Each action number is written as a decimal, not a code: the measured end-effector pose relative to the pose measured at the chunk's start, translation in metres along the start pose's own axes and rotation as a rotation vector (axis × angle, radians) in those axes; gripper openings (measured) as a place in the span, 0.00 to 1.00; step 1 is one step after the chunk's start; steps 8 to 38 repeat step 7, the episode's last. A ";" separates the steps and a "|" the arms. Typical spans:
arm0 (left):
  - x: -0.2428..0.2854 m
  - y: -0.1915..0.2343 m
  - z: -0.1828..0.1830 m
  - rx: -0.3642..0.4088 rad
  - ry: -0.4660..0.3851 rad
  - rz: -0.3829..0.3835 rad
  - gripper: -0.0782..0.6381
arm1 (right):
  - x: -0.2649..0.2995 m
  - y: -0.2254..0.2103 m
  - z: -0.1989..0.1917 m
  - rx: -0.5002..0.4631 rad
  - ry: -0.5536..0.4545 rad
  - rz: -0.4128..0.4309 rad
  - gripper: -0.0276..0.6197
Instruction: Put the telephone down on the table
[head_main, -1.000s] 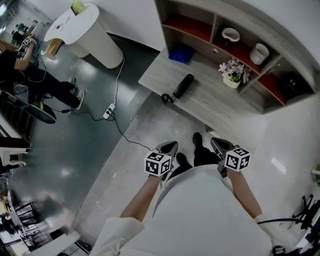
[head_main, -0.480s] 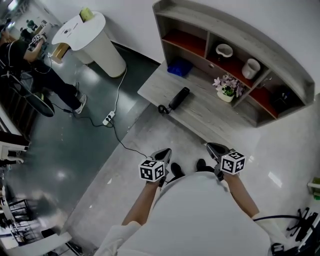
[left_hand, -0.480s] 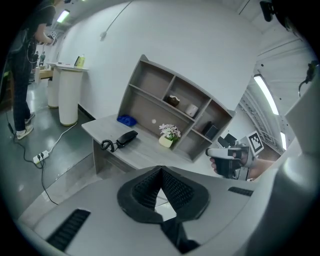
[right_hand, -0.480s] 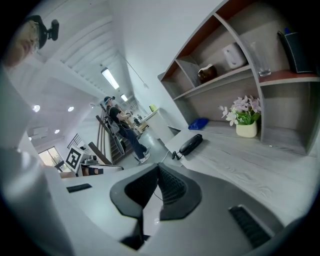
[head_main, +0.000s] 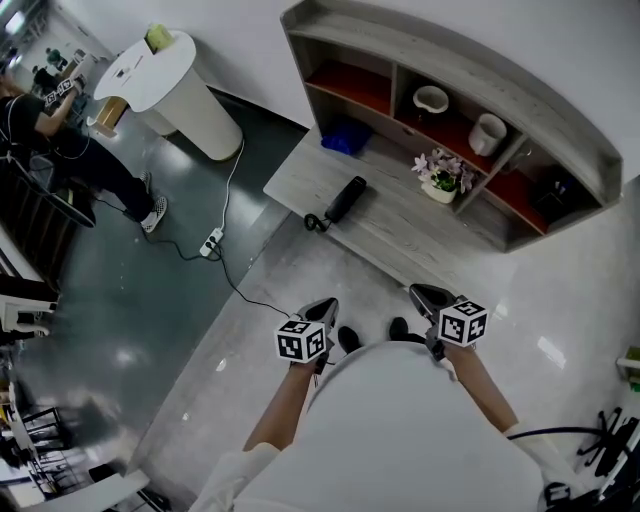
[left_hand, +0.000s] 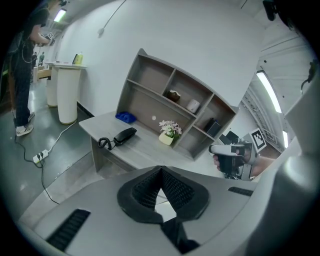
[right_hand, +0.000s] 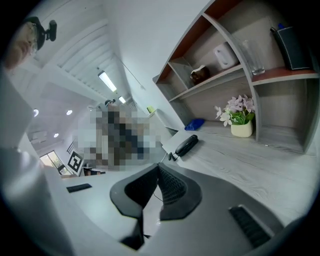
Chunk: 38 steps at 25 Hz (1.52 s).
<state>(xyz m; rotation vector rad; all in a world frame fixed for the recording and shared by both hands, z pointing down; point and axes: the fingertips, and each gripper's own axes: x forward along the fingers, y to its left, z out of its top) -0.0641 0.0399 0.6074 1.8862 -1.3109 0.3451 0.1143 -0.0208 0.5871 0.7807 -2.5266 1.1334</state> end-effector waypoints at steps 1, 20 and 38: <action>0.001 -0.001 0.001 0.001 0.001 0.000 0.12 | -0.001 -0.002 0.001 0.001 -0.002 -0.002 0.07; 0.004 -0.007 -0.001 0.010 0.008 -0.003 0.12 | -0.005 -0.003 0.008 -0.007 -0.014 0.001 0.07; 0.004 -0.007 -0.001 0.010 0.008 -0.003 0.12 | -0.005 -0.003 0.008 -0.007 -0.014 0.001 0.07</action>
